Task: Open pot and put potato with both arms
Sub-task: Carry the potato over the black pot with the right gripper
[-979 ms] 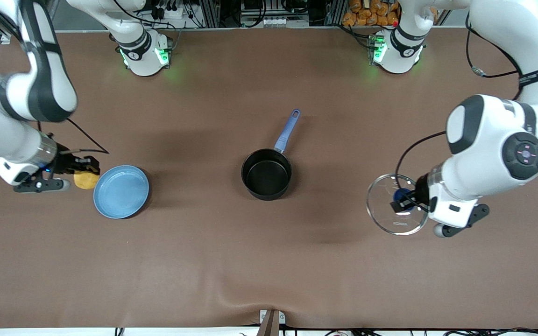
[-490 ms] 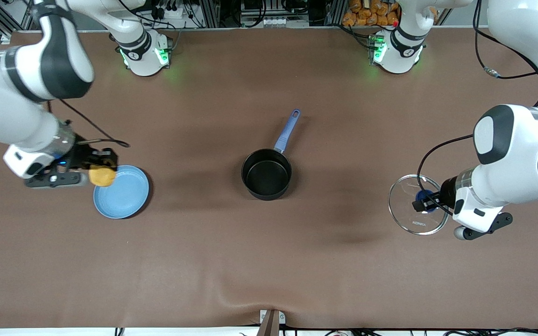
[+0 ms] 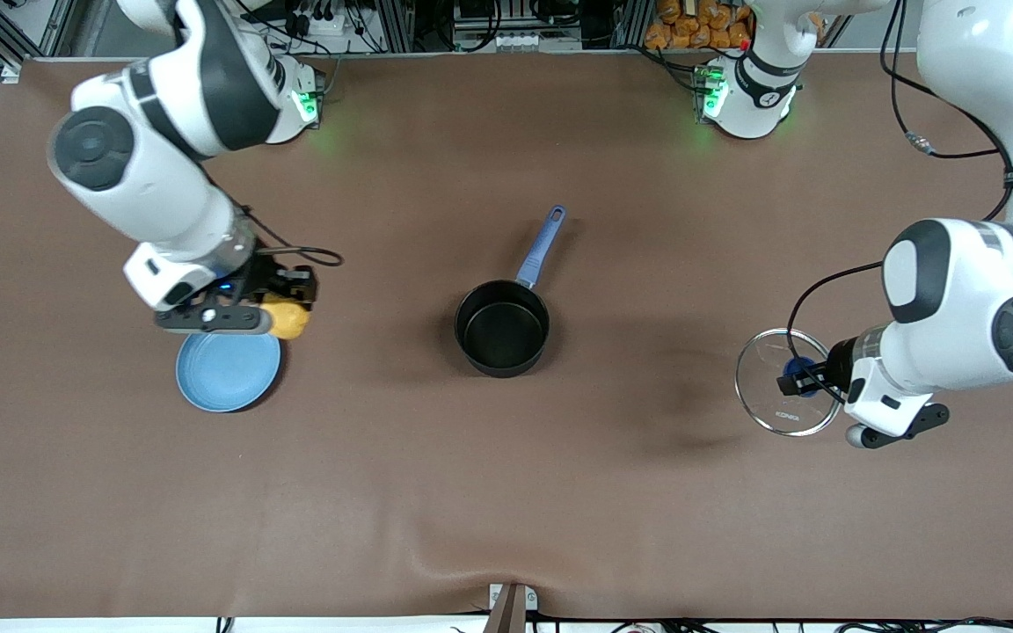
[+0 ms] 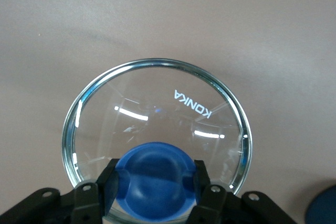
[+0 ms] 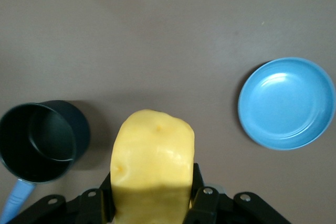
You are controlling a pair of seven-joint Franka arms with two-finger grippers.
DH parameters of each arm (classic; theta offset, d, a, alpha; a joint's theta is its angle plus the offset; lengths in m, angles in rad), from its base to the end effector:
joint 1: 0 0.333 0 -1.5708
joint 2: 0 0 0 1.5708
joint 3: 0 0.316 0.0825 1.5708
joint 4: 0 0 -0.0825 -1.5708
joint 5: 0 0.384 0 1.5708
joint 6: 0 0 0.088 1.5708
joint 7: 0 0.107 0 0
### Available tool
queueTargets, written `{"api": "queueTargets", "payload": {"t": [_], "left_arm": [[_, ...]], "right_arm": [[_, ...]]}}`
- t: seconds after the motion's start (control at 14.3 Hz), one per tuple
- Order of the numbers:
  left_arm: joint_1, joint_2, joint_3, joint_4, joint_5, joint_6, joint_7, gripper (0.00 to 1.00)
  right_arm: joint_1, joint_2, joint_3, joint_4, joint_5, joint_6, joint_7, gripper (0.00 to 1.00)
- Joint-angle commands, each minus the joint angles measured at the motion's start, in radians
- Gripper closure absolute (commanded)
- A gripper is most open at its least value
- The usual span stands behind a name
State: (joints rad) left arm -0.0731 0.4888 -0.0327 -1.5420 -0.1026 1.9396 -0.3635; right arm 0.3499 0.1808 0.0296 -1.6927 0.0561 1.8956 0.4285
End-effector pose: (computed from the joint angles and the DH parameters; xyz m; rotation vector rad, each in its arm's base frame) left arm 0.6758 -0.0757 0.3627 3.0166 0.4593 -0.1742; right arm 0.5743 0.2323 0.4884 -3.0772 0.1029 0.0042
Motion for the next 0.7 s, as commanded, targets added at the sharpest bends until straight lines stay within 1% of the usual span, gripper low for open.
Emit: {"api": "queueTargets", "payload": {"t": [0.0,0.14,0.28,0.49,0.63], "left_arm": [[0.030,-0.065,-0.007,-0.165,-0.005,0.132,0.058,1.00],[0.032,-0.094,-0.007,-0.280,-0.003,0.209,0.072,1.00],[0.032,-0.130,-0.006,-0.395,0.009,0.322,0.080,1.00],[0.032,-0.137,-0.006,-0.481,0.017,0.389,0.084,1.00],[0.032,-0.134,-0.006,-0.553,0.018,0.477,0.084,1.00]], "right_arm": [[0.079,0.071,-0.010,0.067,-0.001,0.019,0.139,1.00],[0.139,0.123,-0.010,0.093,-0.002,0.062,0.221,1.00],[0.193,0.181,-0.010,0.128,-0.008,0.091,0.257,1.00],[0.276,0.274,-0.013,0.200,-0.022,0.109,0.303,1.00],[0.308,0.331,-0.011,0.223,-0.021,0.152,0.311,1.00]]}}
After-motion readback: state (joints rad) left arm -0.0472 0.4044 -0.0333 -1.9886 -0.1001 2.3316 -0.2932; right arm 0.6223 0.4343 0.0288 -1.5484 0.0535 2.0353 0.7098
